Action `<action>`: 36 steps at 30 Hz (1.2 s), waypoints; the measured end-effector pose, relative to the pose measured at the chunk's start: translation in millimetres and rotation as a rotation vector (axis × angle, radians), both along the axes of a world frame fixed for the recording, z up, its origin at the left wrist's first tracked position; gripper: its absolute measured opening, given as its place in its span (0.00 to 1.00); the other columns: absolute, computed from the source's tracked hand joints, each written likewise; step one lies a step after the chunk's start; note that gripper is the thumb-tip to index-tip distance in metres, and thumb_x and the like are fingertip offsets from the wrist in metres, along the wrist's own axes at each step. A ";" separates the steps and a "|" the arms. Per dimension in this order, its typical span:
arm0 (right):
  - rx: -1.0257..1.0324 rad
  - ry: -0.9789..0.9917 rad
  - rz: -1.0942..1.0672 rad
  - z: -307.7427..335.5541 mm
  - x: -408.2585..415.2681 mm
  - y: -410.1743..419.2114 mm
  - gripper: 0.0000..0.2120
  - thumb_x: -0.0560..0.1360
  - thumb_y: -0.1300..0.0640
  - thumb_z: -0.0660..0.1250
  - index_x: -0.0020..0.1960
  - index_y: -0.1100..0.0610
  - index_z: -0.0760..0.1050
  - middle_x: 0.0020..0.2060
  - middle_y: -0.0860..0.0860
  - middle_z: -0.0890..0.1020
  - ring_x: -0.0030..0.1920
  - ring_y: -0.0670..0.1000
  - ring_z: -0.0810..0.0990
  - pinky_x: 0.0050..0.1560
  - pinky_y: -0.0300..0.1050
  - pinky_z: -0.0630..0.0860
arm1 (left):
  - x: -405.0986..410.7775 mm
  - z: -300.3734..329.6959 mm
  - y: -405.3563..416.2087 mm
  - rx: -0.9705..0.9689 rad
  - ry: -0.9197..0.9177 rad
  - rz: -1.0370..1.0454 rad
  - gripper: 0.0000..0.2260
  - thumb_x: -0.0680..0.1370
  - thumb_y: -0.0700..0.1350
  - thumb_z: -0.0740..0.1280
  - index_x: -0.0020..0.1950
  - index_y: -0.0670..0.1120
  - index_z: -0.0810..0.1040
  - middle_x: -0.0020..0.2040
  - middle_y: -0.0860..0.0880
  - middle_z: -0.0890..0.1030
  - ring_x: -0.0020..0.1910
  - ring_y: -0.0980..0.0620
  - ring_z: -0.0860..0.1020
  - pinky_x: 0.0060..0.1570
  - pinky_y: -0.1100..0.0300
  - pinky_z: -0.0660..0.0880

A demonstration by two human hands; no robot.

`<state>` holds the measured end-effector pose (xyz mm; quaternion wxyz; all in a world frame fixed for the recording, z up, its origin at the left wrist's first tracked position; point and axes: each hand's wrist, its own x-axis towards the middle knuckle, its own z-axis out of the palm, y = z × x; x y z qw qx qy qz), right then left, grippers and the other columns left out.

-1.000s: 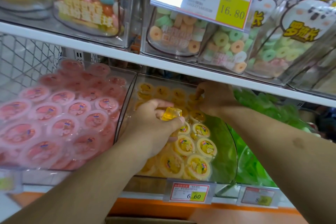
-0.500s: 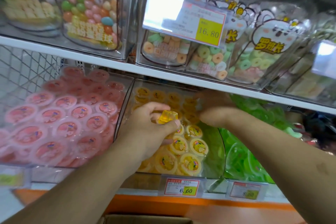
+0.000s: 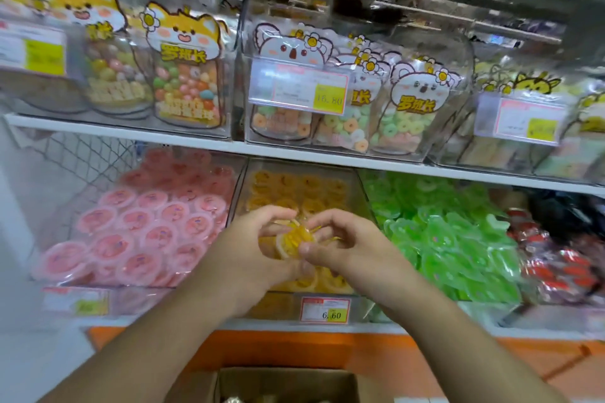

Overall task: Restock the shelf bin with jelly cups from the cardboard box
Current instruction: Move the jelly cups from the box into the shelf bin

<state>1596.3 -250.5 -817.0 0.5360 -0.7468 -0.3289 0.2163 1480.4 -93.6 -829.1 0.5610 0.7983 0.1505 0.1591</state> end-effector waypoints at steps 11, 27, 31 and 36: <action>0.374 0.478 0.043 6.6 -1.1 -2.8 0.15 0.72 0.67 0.72 0.57 0.63 0.75 0.41 0.57 0.79 0.43 0.59 0.83 0.46 0.50 0.82 | -17.7 8.8 -0.3 -0.121 -0.008 0.069 0.29 0.61 0.55 0.86 0.60 0.62 0.83 0.54 0.60 0.86 0.53 0.58 0.85 0.58 0.48 0.82; 0.124 0.044 -0.130 -3.6 11.2 8.2 0.14 0.72 0.57 0.81 0.52 0.50 0.78 0.41 0.54 0.86 0.42 0.53 0.88 0.50 0.53 0.84 | -6.6 6.4 30.1 -0.022 -0.014 0.128 0.15 0.65 0.55 0.85 0.50 0.61 0.87 0.49 0.55 0.87 0.50 0.53 0.85 0.56 0.48 0.82; 0.018 -0.178 -0.165 -5.6 14.3 23.4 0.14 0.70 0.49 0.82 0.48 0.49 0.80 0.31 0.42 0.76 0.32 0.40 0.74 0.33 0.35 0.73 | -10.3 12.4 42.8 -0.060 -0.058 0.178 0.11 0.68 0.48 0.84 0.47 0.54 0.87 0.42 0.53 0.87 0.39 0.55 0.86 0.45 0.64 0.81; -0.089 -0.279 -0.276 -30.4 40.7 73.8 0.18 0.64 0.43 0.83 0.47 0.48 0.81 0.35 0.44 0.78 0.34 0.44 0.76 0.41 0.47 0.77 | -13.6 12.7 56.5 -0.140 -0.077 0.186 0.10 0.69 0.45 0.82 0.48 0.53 0.87 0.45 0.50 0.88 0.41 0.46 0.88 0.54 0.45 0.83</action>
